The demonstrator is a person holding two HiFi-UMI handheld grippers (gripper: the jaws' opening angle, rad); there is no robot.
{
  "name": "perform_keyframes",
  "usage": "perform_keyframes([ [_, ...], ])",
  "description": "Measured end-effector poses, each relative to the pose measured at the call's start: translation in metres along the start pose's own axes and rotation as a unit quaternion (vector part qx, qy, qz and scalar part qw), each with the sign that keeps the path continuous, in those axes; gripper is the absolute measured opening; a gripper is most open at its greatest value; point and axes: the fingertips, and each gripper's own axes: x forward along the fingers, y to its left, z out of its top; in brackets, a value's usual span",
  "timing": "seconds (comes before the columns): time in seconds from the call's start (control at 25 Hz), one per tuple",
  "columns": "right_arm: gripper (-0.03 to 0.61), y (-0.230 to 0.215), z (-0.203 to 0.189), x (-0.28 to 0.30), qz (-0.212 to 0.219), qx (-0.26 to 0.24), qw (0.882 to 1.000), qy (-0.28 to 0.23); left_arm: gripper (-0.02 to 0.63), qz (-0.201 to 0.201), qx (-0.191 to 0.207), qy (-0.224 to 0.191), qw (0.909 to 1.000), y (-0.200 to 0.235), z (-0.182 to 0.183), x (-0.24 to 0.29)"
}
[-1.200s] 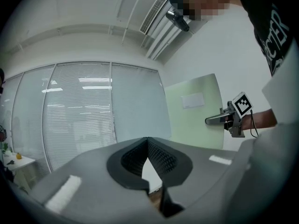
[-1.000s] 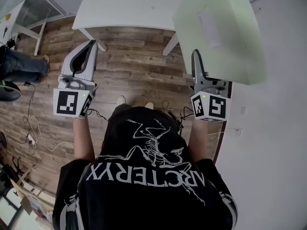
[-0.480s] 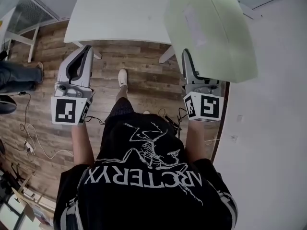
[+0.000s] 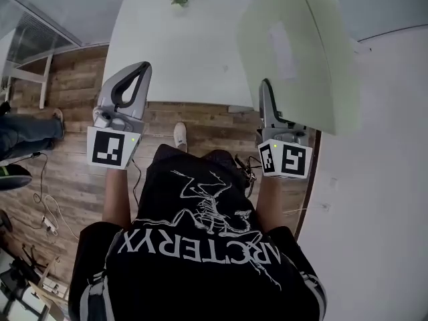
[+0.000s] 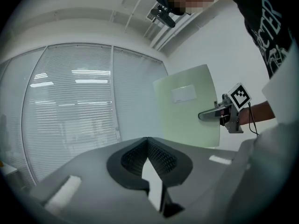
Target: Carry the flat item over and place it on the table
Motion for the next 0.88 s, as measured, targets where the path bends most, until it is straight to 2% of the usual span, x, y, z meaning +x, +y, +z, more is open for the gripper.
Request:
perform_keyframes([
  [0.08,0.264,0.000,-0.004,0.021,0.001,0.002,1.000,0.006,0.006,-0.005,-0.004,0.000,1.0000,0.012,-0.002,0.017],
  [0.24,0.264,-0.009,-0.016,0.031,-0.002,0.013,1.000,0.009,0.006,-0.017,-0.007,0.007,0.9998,0.005,-0.008,0.033],
  [0.88,0.264,-0.075,-0.044,0.053,0.014,0.034,0.999,0.020,0.006,0.009,0.001,0.014,0.9999,-0.020,0.001,0.081],
])
